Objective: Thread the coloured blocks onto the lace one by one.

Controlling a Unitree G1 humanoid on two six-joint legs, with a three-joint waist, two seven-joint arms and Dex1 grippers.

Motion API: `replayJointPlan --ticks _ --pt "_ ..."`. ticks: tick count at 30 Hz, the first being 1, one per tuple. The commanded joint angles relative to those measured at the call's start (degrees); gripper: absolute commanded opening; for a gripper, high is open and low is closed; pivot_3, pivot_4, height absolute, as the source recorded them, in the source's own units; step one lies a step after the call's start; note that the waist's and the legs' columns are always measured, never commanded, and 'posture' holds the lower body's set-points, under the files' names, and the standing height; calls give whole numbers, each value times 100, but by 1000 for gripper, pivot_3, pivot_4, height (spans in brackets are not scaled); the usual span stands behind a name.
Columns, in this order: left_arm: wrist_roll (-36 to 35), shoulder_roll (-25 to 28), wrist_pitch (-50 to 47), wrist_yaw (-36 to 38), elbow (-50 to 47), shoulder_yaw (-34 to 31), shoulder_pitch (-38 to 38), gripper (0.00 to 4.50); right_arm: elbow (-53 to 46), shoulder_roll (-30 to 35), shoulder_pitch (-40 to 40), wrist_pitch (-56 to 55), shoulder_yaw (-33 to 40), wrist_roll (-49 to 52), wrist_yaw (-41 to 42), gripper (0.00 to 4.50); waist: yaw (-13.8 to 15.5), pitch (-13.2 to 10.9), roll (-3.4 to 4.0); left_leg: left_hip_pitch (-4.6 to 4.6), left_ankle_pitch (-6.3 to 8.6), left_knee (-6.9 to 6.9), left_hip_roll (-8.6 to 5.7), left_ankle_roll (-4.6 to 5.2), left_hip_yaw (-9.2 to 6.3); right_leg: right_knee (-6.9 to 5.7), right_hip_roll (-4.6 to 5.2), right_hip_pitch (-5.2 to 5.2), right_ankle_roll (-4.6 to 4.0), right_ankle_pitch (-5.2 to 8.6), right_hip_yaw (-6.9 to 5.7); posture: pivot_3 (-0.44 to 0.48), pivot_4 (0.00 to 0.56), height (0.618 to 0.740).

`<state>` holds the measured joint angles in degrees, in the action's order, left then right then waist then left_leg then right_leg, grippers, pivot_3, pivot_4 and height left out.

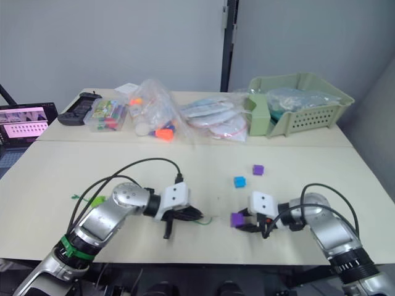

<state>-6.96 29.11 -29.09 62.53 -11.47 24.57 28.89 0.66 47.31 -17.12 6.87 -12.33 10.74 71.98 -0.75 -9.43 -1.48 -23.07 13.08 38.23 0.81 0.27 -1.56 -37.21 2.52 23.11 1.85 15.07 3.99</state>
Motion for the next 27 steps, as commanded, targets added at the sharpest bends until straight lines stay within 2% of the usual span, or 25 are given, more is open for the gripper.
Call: replayJointPlan --ticks 1,16,27 --pt "16 -122 -6 -109 -78 105 31 0 -150 -55 -14 128 111 27 -98 1166 0 0 0 0 0 0 0 0 0 0 0 0 0 0 0 0 150 740" --pt "182 -313 105 -316 107 293 139 0 -332 -97 12 307 62 -7 -103 1166 -10 0 1 8 0 0 0 0 1 -10 -2 -1 -2 -1 3 0 150 740" --pt "204 -260 51 -330 68 285 180 0 -433 -128 42 373 -13 -38 -101 1166 -9 0 0 8 0 0 0 0 1 -10 -2 -1 -2 -1 3 0 150 740"
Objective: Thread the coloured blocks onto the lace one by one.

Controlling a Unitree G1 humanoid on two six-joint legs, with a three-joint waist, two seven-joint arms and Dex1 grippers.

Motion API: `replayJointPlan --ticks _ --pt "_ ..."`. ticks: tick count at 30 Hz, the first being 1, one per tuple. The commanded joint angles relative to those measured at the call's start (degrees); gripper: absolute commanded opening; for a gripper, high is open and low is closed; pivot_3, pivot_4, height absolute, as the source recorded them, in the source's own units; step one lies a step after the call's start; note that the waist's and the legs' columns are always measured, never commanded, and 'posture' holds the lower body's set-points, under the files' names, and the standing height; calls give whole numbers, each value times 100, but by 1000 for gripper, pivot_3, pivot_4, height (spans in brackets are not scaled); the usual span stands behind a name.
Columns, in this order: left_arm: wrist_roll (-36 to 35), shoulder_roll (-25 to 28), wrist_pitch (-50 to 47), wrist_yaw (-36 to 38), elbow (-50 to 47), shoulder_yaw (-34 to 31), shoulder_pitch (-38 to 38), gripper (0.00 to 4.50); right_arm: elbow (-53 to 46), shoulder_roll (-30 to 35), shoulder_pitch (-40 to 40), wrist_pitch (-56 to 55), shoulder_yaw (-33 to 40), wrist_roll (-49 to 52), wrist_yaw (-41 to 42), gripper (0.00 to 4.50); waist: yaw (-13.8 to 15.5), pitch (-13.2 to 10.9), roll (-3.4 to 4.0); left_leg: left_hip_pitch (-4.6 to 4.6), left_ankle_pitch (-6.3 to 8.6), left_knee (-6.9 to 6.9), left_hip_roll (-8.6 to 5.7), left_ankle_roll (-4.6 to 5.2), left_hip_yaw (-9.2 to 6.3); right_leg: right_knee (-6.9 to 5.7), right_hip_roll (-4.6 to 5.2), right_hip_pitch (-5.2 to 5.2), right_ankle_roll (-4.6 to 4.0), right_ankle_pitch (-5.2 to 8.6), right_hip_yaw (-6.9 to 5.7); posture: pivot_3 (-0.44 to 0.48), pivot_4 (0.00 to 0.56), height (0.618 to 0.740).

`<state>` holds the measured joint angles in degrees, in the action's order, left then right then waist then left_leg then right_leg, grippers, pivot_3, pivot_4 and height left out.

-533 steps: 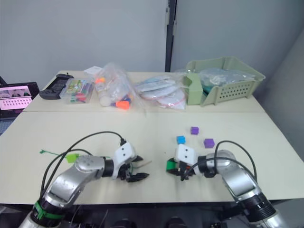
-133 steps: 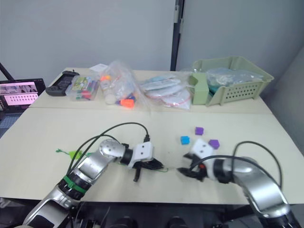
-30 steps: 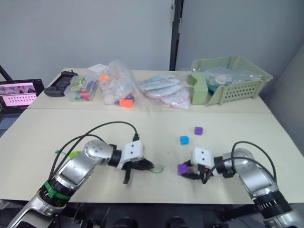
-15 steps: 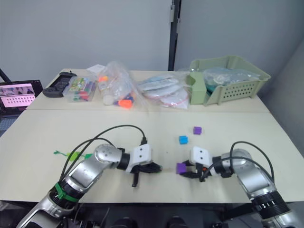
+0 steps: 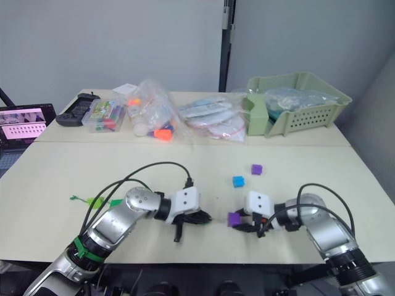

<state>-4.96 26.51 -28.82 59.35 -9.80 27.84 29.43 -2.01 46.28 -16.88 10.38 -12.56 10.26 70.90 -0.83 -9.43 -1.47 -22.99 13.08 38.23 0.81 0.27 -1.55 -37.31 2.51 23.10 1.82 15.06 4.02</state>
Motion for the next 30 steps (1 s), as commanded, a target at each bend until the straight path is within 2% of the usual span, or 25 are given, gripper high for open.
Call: replayJointPlan --ticks 1,16,23,26,30 --pt "14 7 5 -1 -96 -32 132 0 -162 -31 12 26 11 10 4 1166 -1 0 0 0 0 0 0 0 0 0 0 0 0 0 0 0 150 740" --pt "62 -475 -86 -46 20 260 389 0 -262 -66 -33 222 -21 -14 -26 1166 13 0 0 3 0 4 -2 0 0 0 1 -6 1 0 -1 0 150 740" --pt "163 -490 -227 55 -37 413 467 0 -350 -62 0 395 -7 -39 -97 1166 15 0 0 4 0 7 -3 0 0 0 1 -8 2 -1 0 0 150 740" --pt "178 -369 -673 10 -315 331 531 0 -364 -22 70 428 -9 -112 -143 1166 11 0 0 4 0 7 -3 0 0 0 0 -8 2 -1 -1 0 150 740" --pt "45 -329 -1817 -107 -796 219 710 0 -393 -5 127 452 -15 -122 -174 1166 5 0 0 3 0 7 -2 0 -1 -2 -1 -7 3 -1 -1 0 150 740"
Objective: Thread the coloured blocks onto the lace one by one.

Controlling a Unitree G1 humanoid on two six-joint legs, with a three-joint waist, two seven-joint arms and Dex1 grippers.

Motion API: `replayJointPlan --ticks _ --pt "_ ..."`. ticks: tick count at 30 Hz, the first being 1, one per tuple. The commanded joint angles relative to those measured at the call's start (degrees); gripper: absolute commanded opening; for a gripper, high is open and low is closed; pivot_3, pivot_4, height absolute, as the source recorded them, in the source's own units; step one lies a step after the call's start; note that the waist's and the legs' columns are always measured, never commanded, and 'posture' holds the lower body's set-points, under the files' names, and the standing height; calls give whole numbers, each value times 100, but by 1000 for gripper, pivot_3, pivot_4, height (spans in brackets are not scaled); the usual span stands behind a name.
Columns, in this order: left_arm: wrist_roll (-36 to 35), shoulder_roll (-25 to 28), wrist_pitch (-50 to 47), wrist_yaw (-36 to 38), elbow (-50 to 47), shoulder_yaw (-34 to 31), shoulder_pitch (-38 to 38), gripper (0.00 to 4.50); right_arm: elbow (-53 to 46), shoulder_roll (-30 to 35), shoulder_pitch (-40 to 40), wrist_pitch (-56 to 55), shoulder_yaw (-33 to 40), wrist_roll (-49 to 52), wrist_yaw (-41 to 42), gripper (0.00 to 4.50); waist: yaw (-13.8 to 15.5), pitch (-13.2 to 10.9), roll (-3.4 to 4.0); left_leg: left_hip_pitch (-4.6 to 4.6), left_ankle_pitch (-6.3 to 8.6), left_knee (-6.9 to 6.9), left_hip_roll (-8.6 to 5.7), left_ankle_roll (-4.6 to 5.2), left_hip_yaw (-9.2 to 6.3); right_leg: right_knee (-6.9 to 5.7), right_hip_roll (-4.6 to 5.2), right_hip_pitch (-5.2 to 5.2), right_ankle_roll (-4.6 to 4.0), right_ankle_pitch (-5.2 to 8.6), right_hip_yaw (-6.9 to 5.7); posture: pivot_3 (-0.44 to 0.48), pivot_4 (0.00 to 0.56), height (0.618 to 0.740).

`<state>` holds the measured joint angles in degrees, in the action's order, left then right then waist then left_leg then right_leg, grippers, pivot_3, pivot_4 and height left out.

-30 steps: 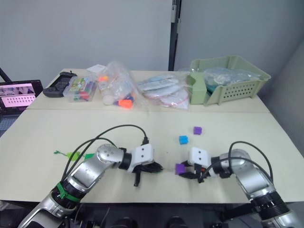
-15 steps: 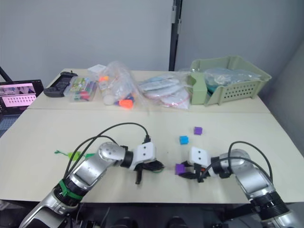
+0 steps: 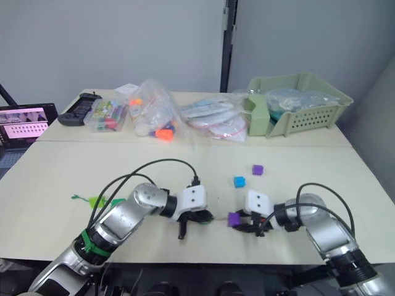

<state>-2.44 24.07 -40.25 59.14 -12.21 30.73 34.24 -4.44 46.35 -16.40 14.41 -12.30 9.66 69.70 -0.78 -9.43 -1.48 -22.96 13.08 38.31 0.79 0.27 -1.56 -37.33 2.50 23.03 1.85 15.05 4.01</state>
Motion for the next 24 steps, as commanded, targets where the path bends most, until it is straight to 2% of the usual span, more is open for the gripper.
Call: replayJointPlan --ticks 1,8,24 --pt "-276 -122 -913 -137 -650 -124 261 0 -155 -11 84 51 -45 -61 -60 1166 -3 0 0 0 0 0 0 0 0 0 0 0 0 0 0 0 150 740" --pt "-493 222 -1434 -155 -995 -157 362 0 -183 -10 94 64 -96 -61 -76 1166 -7 0 0 1 0 0 0 0 0 -13 0 5 1 1 1 0 150 740" --pt "-744 581 -1280 -293 -856 -91 315 0 -153 26 82 26 -136 -85 -32 1166 -8 0 0 6 0 0 0 0 2 -16 -1 4 1 1 2 0 150 740"
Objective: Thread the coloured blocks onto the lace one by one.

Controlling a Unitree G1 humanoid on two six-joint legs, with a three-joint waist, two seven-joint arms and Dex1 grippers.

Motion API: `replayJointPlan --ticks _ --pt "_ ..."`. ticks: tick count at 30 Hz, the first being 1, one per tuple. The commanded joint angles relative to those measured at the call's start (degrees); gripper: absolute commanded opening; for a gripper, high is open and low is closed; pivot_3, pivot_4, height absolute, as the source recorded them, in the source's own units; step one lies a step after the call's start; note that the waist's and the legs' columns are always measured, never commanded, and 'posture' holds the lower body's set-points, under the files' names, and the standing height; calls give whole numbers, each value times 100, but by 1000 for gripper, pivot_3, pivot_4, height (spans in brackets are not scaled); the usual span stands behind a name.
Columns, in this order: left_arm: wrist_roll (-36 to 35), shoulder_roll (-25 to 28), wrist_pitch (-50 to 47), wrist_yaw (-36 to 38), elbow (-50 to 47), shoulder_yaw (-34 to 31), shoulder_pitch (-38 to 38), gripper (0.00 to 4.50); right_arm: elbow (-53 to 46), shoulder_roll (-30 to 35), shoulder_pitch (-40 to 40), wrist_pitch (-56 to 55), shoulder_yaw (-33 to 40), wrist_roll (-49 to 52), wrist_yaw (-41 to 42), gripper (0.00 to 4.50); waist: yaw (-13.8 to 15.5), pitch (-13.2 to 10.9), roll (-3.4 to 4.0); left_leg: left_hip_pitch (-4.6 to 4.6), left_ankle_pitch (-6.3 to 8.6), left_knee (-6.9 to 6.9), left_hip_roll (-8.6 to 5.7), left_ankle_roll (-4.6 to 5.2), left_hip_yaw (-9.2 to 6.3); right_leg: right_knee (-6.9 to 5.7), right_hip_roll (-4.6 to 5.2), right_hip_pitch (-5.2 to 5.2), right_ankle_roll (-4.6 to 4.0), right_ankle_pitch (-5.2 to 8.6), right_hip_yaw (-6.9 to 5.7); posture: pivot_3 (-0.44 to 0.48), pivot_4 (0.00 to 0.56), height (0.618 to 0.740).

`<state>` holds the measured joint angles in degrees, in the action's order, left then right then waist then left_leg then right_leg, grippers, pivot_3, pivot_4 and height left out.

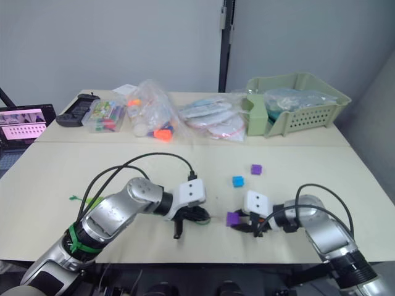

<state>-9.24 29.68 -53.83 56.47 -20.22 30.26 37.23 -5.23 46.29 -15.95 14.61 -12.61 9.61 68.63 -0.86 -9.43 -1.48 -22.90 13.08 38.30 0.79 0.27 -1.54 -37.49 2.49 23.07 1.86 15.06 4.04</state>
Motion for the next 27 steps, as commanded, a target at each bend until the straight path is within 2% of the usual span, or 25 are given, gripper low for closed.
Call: replayJointPlan --ticks 1,27 --pt "-72 7 89 -49 -52 -50 22 0 -72 32 35 6 -104 -75 80 1166 2 0 0 0 0 0 0 0 0 0 0 0 0 0 0 0 150 740" --pt "-159 -72 360 18 117 200 89 0 -270 38 72 114 -113 -37 81 1166 0 0 0 -1 0 0 0 0 1 0 0 1 0 0 1 0 150 740"
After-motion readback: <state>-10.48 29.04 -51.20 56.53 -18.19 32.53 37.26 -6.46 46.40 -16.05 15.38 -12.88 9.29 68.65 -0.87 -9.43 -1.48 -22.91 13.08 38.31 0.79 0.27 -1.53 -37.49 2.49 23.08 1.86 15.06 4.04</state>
